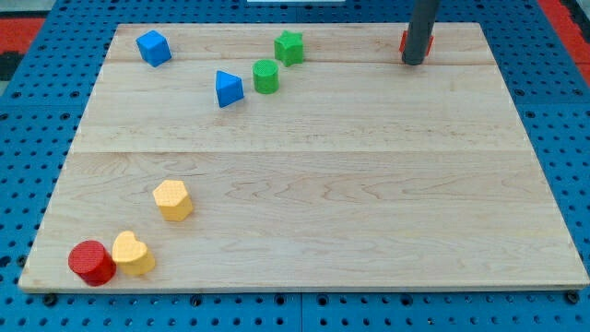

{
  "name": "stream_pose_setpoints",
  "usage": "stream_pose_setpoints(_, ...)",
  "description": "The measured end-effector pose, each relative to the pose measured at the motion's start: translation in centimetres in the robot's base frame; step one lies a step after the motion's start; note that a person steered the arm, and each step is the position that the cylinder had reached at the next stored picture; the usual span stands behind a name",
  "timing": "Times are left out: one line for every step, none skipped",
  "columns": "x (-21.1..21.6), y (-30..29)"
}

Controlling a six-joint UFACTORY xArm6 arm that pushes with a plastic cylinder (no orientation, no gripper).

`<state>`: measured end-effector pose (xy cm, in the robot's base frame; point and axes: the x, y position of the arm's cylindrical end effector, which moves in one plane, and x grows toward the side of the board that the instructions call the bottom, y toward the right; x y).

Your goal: Push the red star towards top right of the board

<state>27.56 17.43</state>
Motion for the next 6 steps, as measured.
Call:
stream_pose_setpoints(0.0,0.1)
stream_pose_setpoints(0.0,0.1)
stream_pose_setpoints(0.1,0.2)
stream_pose_setpoints(0.1,0.2)
stream_pose_setpoints(0.1,0.2)
stream_pose_setpoints(0.0,-4.1)
